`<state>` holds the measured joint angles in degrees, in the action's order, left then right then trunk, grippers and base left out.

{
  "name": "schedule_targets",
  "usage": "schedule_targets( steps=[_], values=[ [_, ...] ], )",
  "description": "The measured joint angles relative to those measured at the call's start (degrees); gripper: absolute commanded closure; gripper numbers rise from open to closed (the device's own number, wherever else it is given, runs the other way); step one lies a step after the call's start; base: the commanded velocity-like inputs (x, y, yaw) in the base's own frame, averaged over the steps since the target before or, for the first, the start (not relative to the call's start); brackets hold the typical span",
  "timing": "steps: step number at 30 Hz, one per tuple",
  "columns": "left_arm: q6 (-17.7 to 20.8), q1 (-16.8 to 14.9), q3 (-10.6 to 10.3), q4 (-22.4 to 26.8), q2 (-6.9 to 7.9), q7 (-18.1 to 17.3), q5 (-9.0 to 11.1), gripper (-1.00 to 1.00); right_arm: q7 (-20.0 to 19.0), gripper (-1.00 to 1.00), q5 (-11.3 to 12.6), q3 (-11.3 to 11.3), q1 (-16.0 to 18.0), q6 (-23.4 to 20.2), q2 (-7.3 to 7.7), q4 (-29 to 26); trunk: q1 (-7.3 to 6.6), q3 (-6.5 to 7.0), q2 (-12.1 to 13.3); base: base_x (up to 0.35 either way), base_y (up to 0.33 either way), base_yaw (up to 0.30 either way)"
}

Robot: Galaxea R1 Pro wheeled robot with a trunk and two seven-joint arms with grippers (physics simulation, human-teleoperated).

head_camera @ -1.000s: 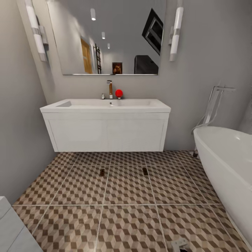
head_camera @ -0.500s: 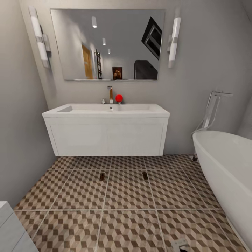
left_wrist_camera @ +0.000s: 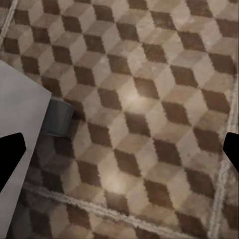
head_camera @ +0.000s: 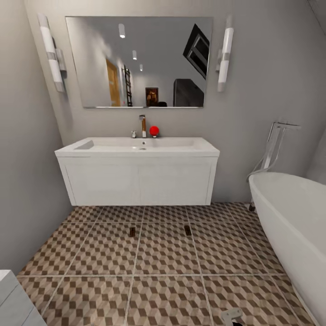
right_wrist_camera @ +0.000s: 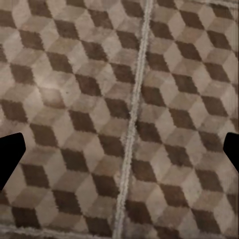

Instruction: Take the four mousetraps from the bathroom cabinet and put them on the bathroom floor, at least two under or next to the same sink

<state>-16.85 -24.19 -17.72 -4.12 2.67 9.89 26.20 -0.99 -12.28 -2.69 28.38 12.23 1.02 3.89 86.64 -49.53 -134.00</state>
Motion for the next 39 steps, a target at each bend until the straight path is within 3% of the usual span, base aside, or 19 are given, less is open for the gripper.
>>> schedule_targets(
  steps=[39],
  values=[
    [-0.01,0.00,0.00,0.00,-0.05,0.01,0.00,-1.00,0.09,-1.00,-0.15,0.00,-0.02,-0.10,-0.32,0.00,-8.57,7.00,15.64,0.000,0.000,0.000]
  ],
)
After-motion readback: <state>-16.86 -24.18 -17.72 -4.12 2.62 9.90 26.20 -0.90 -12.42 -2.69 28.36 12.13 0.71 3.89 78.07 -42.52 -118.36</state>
